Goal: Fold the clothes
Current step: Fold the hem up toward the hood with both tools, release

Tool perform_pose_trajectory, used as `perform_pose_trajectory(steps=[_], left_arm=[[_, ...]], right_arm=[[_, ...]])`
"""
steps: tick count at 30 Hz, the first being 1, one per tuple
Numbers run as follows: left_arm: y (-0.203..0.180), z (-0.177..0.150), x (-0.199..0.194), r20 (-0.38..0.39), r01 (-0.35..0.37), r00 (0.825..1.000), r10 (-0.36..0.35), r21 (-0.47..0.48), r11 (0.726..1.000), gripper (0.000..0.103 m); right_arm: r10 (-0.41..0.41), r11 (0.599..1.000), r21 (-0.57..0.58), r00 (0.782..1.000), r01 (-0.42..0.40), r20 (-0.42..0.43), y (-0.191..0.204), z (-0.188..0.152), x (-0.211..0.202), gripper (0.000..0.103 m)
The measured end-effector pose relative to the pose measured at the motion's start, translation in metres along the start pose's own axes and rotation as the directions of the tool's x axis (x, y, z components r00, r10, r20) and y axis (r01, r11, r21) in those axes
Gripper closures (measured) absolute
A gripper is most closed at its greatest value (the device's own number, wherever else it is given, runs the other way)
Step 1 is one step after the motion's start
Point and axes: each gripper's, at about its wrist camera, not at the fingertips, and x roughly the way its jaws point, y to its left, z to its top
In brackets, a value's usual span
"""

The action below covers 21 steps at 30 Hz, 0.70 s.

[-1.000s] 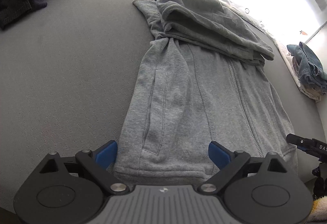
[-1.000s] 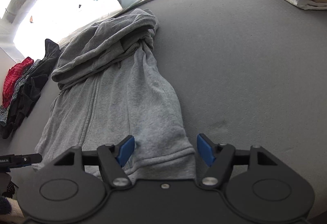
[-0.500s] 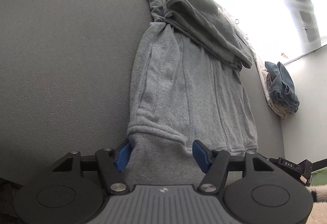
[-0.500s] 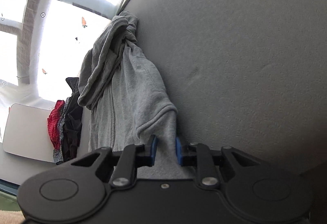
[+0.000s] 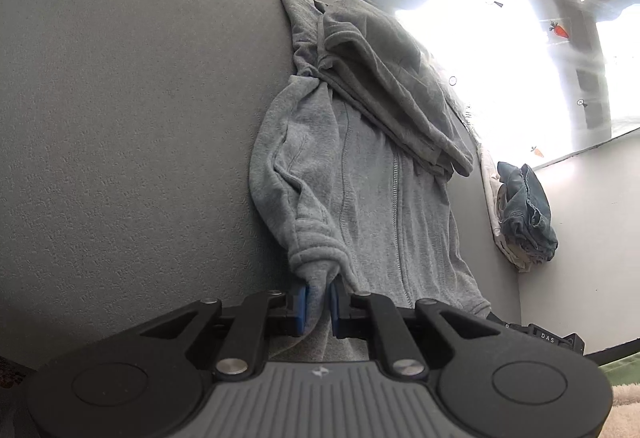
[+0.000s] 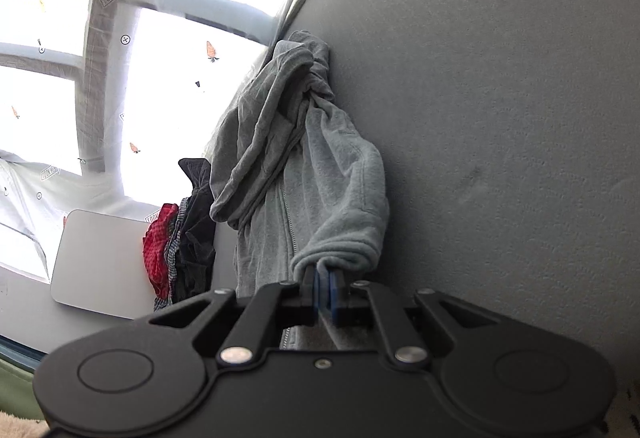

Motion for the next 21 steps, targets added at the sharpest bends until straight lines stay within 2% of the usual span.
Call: perform_pose_trajectory(steps=[5, 10, 14, 18, 21], left_arm=[[-0.013, 0.021, -0.006, 0.077, 0.058, 0.995, -0.057, -0.003, 0.998, 0.091], [-0.017, 0.043, -0.007, 0.153, 0.128, 0.981, -0.119, -0.051, 0.990, 0.091], [-0.019, 0.059, -0.003, 0.216, 0.209, 0.959, -0.185, -0.095, 0.973, 0.091], [-0.025, 0.075, -0.002, 0.270, 0.265, 0.934, -0.232, -0.095, 0.959, 0.091], [-0.028, 0.088, 0.001, 0.297, 0.280, 0.924, -0.243, -0.090, 0.956, 0.091]], right_arm=[[0.093, 0.995, 0.025, 0.994, -0.095, 0.062, 0.018, 0.022, 0.003, 0.098], [0.163, 0.983, 0.063, 0.978, -0.172, 0.129, 0.030, 0.043, 0.013, 0.099], [0.187, 0.977, 0.076, 0.969, -0.201, 0.163, 0.036, 0.056, 0.020, 0.099], [0.208, 0.968, 0.098, 0.955, -0.233, 0.211, 0.040, 0.068, 0.021, 0.099], [0.214, 0.967, 0.082, 0.947, -0.240, 0.241, 0.046, 0.081, 0.023, 0.099]])
